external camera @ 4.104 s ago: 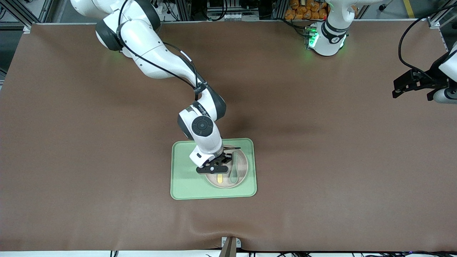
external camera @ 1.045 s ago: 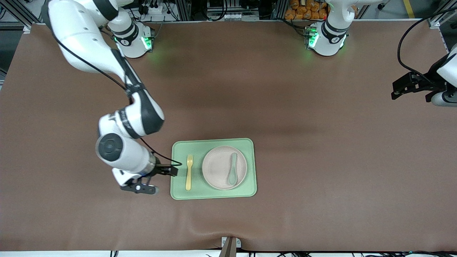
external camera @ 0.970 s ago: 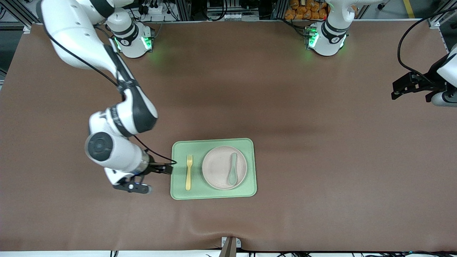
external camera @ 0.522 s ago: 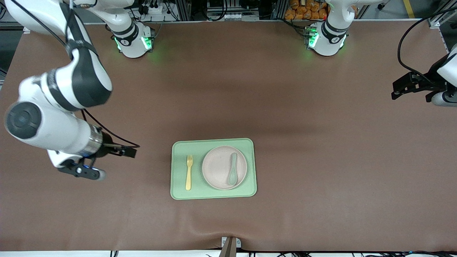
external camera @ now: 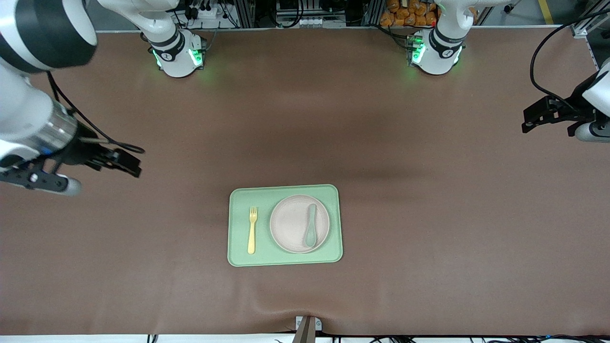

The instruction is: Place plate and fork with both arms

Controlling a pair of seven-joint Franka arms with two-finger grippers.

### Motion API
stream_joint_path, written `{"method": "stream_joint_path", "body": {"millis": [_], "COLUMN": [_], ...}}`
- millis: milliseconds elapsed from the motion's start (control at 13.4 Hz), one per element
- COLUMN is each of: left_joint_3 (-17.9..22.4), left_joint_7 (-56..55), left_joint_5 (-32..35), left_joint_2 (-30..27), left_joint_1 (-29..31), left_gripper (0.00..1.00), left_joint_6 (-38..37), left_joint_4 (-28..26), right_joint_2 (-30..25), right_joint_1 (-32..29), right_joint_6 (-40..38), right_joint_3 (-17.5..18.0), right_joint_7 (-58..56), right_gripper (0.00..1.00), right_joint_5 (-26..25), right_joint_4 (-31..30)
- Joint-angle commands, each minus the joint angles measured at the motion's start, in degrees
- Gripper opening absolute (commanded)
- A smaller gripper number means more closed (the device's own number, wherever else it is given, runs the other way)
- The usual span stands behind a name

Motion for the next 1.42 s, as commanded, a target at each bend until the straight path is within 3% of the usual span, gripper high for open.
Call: {"method": "stream_joint_path", "body": {"millis": [0,373,746,1045,1343], "left_joint_3": [-0.13,-0.13,-0.13,-0.13,-0.13], "left_joint_7": [1.15,1.24,1.32,1.24,1.24], "left_joint_5": [-0.27,-0.27,-0.27,-0.27,-0.27], "left_joint_2": [-0.25,-0.34,-0.69,-0.78,-0.78], "left_joint_1": [0.06,0.15,0.33,0.33,0.33], "left_gripper": [1.00,1.00,1.00,1.00,1.00], "left_joint_6": [0.25,0.25,0.25,0.25,0.25], "left_joint_4": [0.20,0.20,0.20,0.20,0.20], "right_joint_2": [-10.30,-15.59,-11.29,-10.76,-10.76], "right_joint_1": [-1.06,-1.23,-1.67,-1.58,-1.49], "right_joint_6": [1.36,1.18,0.83,-1.71,-2.07], "right_joint_3": [-1.70,-2.84,-4.60,-8.46,-8.64], "right_joint_7": [-5.24,-8.05,-11.49,-18.08,-18.08], "right_gripper": [1.00,1.00,1.00,1.00,1.00], "right_joint_5": [1.17,1.44,1.43,1.52,1.44], "right_joint_4": [-11.26,-17.60,-11.29,-9.26,-9.08]}}
